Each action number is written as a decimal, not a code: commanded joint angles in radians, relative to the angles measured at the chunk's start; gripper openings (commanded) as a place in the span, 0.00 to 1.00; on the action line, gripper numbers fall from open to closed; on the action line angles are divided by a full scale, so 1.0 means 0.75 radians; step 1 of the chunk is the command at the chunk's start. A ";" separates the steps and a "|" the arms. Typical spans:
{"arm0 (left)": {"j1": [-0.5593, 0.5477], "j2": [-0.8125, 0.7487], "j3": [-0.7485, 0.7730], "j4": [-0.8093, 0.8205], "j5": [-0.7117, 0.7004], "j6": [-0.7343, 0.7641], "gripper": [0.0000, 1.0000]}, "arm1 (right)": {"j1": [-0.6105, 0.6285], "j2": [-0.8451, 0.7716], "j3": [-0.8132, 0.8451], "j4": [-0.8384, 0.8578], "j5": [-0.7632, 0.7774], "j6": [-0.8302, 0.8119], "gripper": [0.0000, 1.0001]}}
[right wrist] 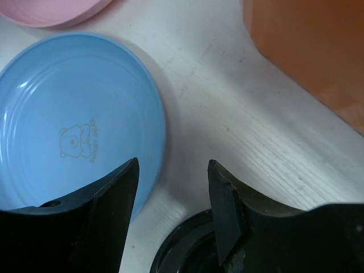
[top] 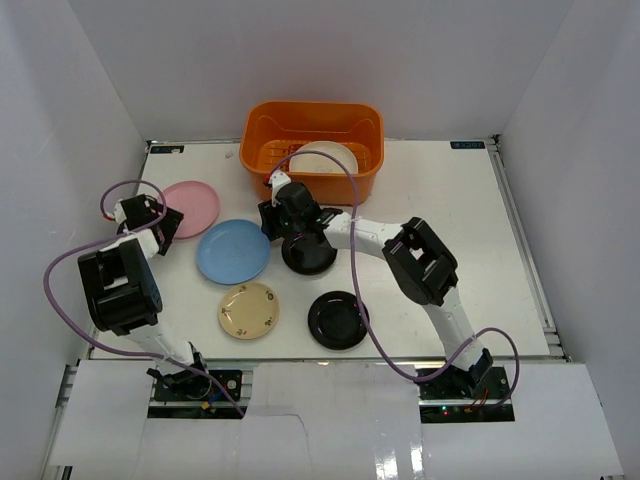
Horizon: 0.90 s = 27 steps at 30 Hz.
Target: Place the plates into the plastic bin on the countertop
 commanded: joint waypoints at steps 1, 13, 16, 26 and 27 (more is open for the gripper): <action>0.010 0.048 0.054 0.027 0.013 0.003 0.84 | 0.029 0.048 0.119 -0.023 0.034 0.027 0.58; 0.014 0.140 0.097 0.058 -0.044 0.024 0.50 | 0.062 0.214 0.187 -0.037 0.059 0.082 0.36; 0.012 0.140 0.099 0.049 -0.063 0.026 0.32 | 0.062 0.169 0.162 0.005 0.073 0.100 0.15; 0.012 0.101 0.092 0.027 -0.075 0.044 0.00 | 0.036 -0.277 0.027 0.186 0.216 -0.038 0.08; 0.014 0.085 0.086 0.029 -0.063 0.040 0.00 | 0.023 -0.310 0.027 0.190 0.232 -0.059 0.08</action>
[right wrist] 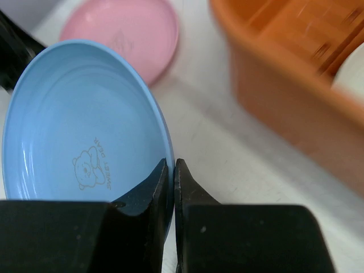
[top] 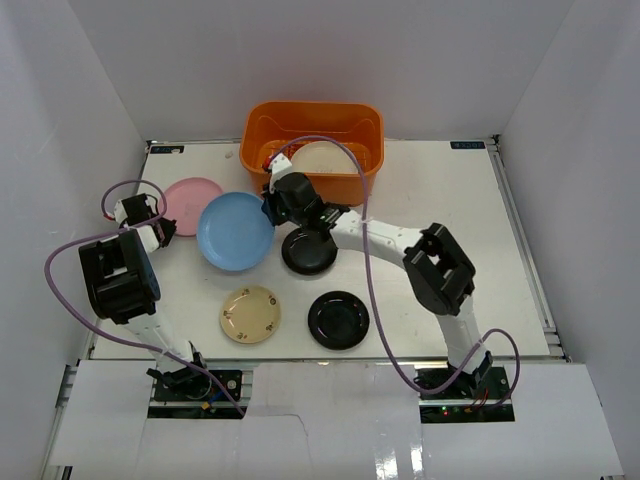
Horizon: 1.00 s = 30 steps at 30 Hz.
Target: Place the plates into the plastic bin on the countertop
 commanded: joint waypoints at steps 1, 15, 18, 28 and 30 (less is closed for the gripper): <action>0.006 -0.083 0.009 -0.008 -0.004 0.008 0.00 | -0.064 -0.249 0.029 0.150 0.116 -0.116 0.08; -0.131 -0.638 -0.150 0.043 0.097 -0.031 0.00 | -0.545 0.078 0.546 0.042 0.176 -0.122 0.08; -0.147 -0.757 -0.163 0.035 0.087 -0.029 0.00 | -0.594 0.186 0.620 0.035 0.219 -0.130 0.08; -0.636 -0.641 0.219 -0.029 -0.175 0.114 0.00 | -0.613 0.203 0.516 0.044 0.121 -0.077 0.28; -0.697 -0.549 0.329 -0.033 -0.226 0.133 0.00 | -0.615 0.164 0.522 0.025 0.098 -0.059 0.49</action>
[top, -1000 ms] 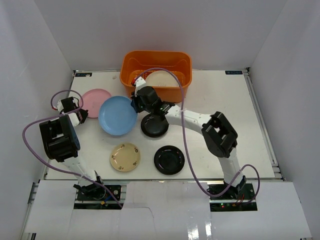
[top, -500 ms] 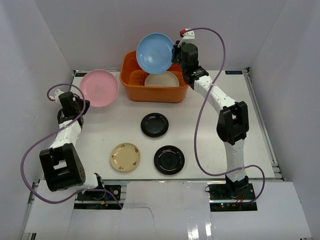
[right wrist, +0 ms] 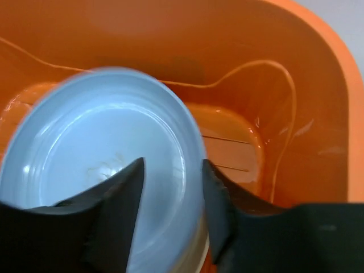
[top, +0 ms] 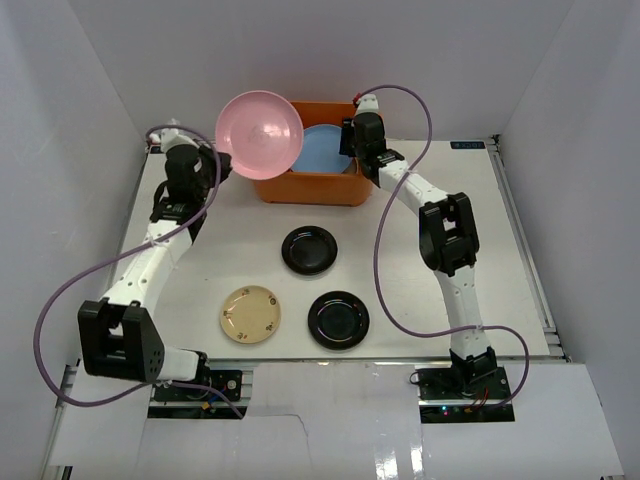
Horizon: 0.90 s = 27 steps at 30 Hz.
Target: Place the plates into the plastic bin on the countertop
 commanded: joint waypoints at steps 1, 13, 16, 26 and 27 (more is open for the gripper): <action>-0.090 0.086 0.178 -0.024 -0.132 0.070 0.00 | 0.007 -0.169 0.018 0.059 -0.056 0.040 0.53; -0.283 0.613 0.732 -0.151 -0.212 0.156 0.00 | -0.163 -0.899 -0.770 0.210 -0.164 0.343 0.08; -0.313 0.746 0.855 -0.178 -0.202 0.172 0.00 | -0.167 -1.053 -1.004 0.287 -0.207 0.361 0.08; -0.330 1.027 1.134 -0.283 -0.159 0.160 0.28 | -0.165 -1.243 -1.256 0.229 -0.454 0.341 0.21; -0.330 1.021 1.136 -0.285 -0.155 0.160 0.42 | -0.167 -1.257 -1.270 0.196 -0.475 0.331 0.24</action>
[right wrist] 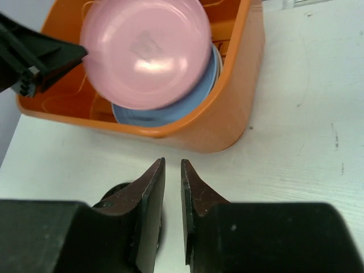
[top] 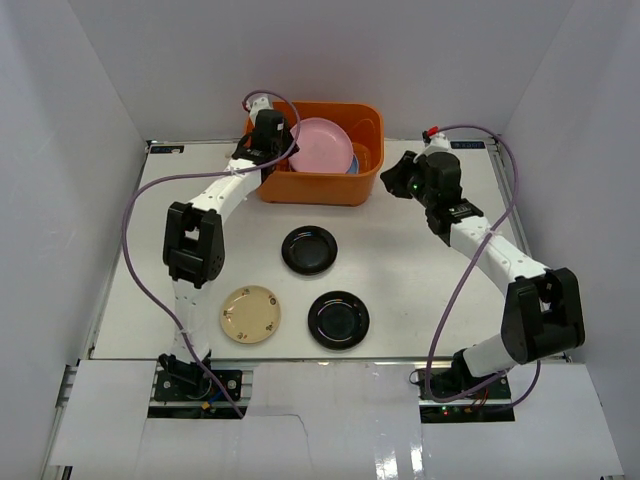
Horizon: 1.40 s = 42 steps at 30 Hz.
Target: Place the plates into the plastic bin on the countertop
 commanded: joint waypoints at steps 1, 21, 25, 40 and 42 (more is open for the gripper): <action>0.006 -0.073 0.081 -0.002 0.026 -0.010 0.51 | -0.003 -0.116 -0.012 -0.005 -0.112 -0.042 0.25; -0.158 -1.445 -1.340 -0.012 0.509 -0.091 0.73 | 0.310 0.089 -0.625 0.512 -0.331 0.330 0.59; -0.215 -1.764 -1.661 -0.055 0.646 -0.208 0.72 | 0.314 0.240 -0.636 0.612 -0.278 0.434 0.59; -0.421 -1.920 -2.005 -0.049 0.597 -0.222 0.76 | 0.353 0.596 -0.470 0.762 -0.039 0.816 0.19; -0.430 -1.906 -2.011 -0.049 0.581 -0.190 0.76 | 0.353 0.560 -0.490 0.776 -0.014 0.817 0.08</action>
